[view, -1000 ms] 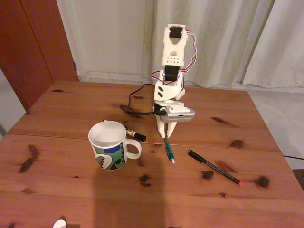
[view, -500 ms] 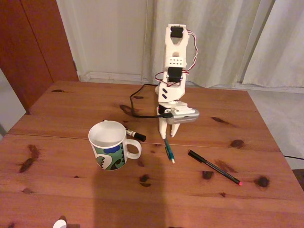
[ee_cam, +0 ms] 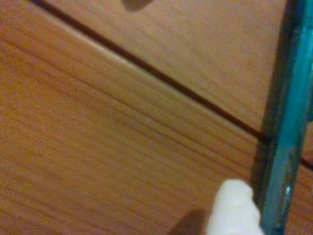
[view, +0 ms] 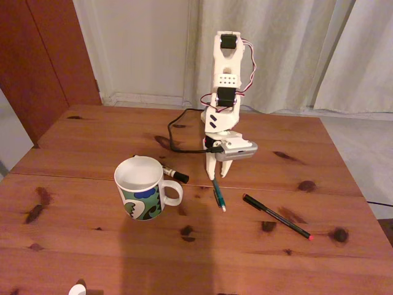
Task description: Clean up the desk and place the pens and markers into the cup
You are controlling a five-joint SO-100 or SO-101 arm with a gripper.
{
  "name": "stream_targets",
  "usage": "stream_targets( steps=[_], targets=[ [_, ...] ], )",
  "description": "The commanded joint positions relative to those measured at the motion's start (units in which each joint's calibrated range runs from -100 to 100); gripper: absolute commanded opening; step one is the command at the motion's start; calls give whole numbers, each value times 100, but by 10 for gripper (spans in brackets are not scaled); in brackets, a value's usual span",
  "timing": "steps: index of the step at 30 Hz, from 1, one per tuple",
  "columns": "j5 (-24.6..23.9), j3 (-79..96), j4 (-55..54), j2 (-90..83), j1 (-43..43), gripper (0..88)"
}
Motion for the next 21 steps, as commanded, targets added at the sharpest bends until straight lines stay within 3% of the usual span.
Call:
stream_targets(
  steps=[1,21],
  targets=[
    [7,-31,-75,-242,94,130],
    [2,-383,-92,312,199,130]
  ],
)
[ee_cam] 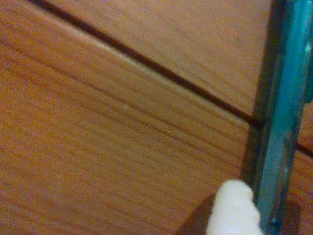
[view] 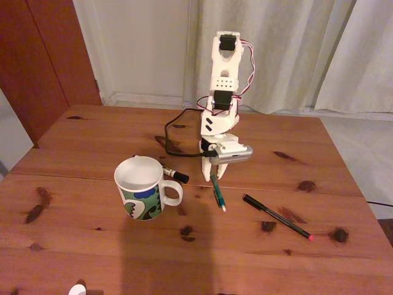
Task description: Clean up the desk and place the pens and markers into the cup
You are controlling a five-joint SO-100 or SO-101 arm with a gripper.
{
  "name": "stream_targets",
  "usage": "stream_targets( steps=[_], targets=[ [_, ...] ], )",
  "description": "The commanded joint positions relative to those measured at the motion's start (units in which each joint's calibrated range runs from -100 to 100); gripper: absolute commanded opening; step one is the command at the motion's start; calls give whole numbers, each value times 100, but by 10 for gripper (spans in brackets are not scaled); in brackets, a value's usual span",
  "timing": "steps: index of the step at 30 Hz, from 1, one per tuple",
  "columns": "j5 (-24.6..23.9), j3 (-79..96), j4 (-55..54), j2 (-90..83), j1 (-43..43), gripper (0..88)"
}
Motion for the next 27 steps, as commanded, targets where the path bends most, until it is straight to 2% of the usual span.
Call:
stream_targets(
  steps=[1,27],
  targets=[
    [12,-264,-92,-10,23,130],
    [17,-237,-239,280,39,126]
  ],
)
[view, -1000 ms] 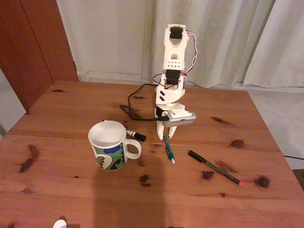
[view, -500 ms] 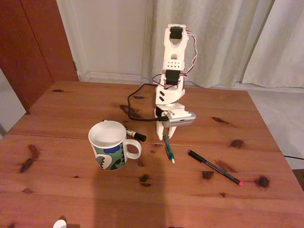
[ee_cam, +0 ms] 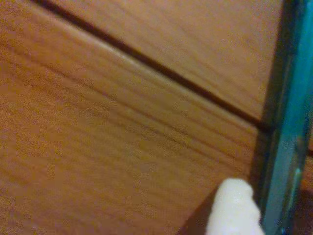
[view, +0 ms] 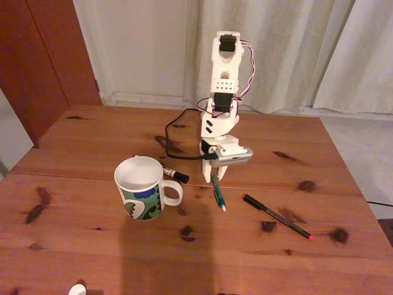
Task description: Clean up the desk and place the pens and markers into the cup
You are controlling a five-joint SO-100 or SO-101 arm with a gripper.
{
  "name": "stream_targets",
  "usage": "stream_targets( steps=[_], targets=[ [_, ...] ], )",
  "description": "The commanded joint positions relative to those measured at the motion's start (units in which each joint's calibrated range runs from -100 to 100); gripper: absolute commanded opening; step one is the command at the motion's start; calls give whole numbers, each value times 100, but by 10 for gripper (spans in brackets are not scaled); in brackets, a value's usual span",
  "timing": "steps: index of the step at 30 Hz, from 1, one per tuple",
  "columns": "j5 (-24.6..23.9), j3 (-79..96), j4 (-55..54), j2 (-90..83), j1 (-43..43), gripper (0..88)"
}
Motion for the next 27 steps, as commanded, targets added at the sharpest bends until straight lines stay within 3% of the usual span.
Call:
stream_targets(
  steps=[1,5,19,27],
  targets=[
    [22,-117,-207,9,78,113],
    [22,-117,-336,33,151,5],
    [-4,-198,-474,-91,175,8],
    [-10,-117,-749,-1084,271,8]
  ],
)
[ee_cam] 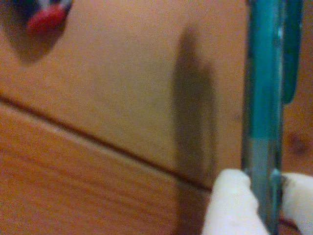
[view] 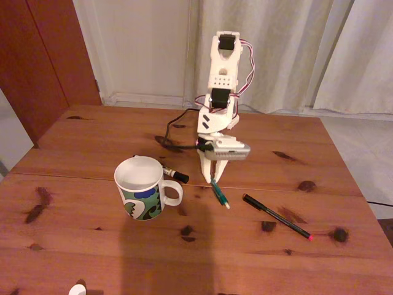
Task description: Clean up the desk and place the pens and markers into the cup
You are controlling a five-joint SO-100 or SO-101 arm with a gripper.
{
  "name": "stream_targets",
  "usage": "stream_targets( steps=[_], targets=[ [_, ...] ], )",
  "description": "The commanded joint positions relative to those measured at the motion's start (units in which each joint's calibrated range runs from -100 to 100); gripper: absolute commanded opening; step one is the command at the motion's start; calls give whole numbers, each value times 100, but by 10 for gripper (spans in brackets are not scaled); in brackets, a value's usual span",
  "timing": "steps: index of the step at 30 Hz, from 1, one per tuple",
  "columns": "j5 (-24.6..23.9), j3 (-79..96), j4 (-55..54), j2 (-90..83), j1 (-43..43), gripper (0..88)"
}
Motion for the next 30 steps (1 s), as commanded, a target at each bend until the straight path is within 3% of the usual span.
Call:
stream_targets(
  steps=[1,9,17,23,30],
  targets=[
    [1,-134,-127,-691,143,8],
    [-20,-206,-153,-1585,521,8],
    [-36,-197,-1417,-1858,964,8],
    [-319,-206,-2432,-1816,1157,8],
    [-329,-215,-2828,-1808,1318,8]
  ],
)
